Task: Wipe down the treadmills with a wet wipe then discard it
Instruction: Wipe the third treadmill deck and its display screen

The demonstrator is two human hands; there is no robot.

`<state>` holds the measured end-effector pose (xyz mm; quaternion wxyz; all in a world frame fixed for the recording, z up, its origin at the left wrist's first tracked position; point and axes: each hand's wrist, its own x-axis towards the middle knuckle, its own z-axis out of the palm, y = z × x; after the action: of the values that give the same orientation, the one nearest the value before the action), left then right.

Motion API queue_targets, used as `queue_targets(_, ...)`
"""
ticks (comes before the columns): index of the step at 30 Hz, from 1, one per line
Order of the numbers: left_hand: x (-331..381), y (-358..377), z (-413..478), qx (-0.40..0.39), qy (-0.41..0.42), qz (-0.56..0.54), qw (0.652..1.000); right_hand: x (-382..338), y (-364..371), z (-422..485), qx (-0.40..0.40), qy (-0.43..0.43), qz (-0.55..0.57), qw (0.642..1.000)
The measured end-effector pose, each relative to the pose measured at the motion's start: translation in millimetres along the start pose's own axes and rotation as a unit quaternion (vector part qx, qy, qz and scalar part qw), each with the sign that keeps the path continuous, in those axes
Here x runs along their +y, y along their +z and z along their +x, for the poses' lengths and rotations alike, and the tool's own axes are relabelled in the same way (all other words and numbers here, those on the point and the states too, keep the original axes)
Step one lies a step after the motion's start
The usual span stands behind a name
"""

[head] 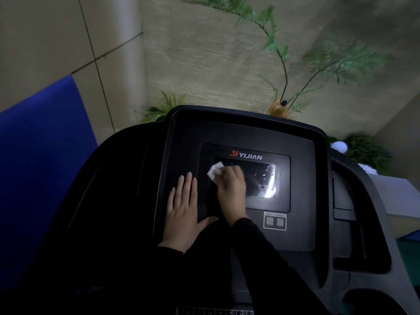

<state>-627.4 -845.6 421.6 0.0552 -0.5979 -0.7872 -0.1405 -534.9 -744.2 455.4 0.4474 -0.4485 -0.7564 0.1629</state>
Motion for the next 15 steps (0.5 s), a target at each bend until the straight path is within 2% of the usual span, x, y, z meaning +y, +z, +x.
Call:
queue_targets(4, -0.6, 0.8, 0.0, -0.005, 0.001, -0.006, 1.000, 4.8, -7.2, -13.6, -0.019, -0.025, 0.000, 0.999)
queue_targets(10, -0.6, 0.3, 0.3, -0.011, 0.003, -0.004, 1.000, 21.5, -22.0, 21.6, 0.092, 0.121, -0.018, 0.988)
queue_targets(12, -0.5, 1.1, 0.8, -0.013, 0.000, 0.000, 1.000, 10.5, -9.5, 29.2, 0.080, 0.101, -0.009, 0.992)
queue_targets(15, -0.1, 2.3, 1.0, -0.013, -0.002, 0.003, 1.000, -7.6, 11.8, 25.0, -0.003, -0.001, -0.003, 1.000)
